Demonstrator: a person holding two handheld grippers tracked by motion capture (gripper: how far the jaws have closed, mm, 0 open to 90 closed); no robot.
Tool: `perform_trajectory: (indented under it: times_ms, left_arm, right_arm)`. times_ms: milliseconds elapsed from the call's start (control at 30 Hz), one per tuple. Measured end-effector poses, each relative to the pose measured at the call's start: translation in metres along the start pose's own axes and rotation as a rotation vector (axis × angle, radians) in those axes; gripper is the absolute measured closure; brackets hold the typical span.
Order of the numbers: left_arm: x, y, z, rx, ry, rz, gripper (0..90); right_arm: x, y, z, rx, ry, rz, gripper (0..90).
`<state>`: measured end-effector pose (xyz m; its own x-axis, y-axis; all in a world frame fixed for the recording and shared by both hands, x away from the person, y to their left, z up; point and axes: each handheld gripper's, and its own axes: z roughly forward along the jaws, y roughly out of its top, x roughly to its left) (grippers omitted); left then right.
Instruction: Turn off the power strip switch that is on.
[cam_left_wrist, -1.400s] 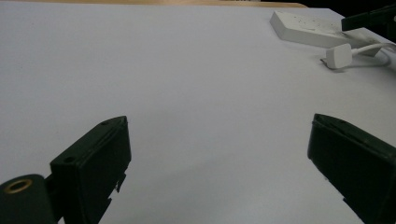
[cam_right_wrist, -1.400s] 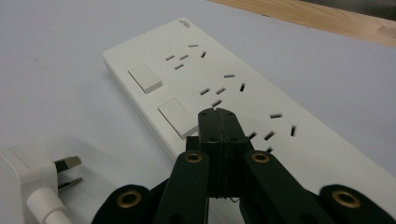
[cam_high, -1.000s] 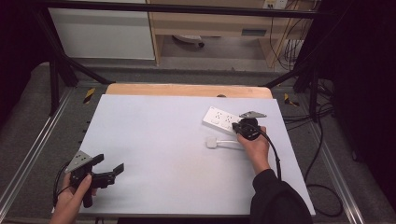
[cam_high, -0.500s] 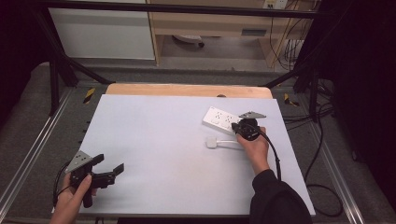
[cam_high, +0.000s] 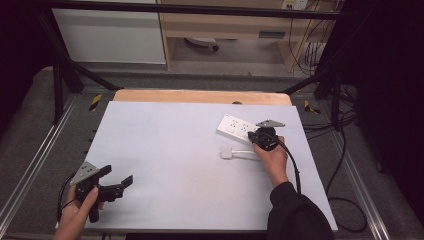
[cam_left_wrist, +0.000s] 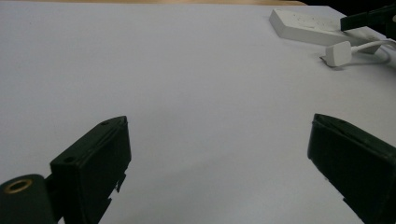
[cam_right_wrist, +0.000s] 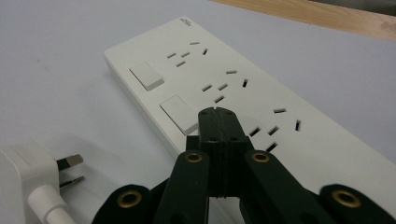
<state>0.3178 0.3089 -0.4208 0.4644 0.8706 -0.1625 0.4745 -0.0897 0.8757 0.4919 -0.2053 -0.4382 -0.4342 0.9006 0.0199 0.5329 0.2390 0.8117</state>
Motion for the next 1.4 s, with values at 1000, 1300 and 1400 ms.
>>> perform_trajectory:
  times_ms: [1000, 1300, 1400]
  left_arm:
    - [-0.0003, -0.0001, 0.0001, 0.001, 0.001, 0.004, 6.1]
    - [-0.0001, 0.0, 0.0001, 0.001, 0.0, 0.005, 6.1]
    - [-0.0007, -0.0002, 0.0001, 0.005, -0.002, 0.005, 6.0]
  right_arm:
    - [0.0006, -0.0021, 0.0019, 0.001, 0.003, 0.0, 90.0]
    - [0.001, -0.0014, 0.002, 0.004, 0.002, 0.0, 90.0]
    - [0.0008, -0.0012, 0.002, 0.005, 0.002, -0.004, 90.0]
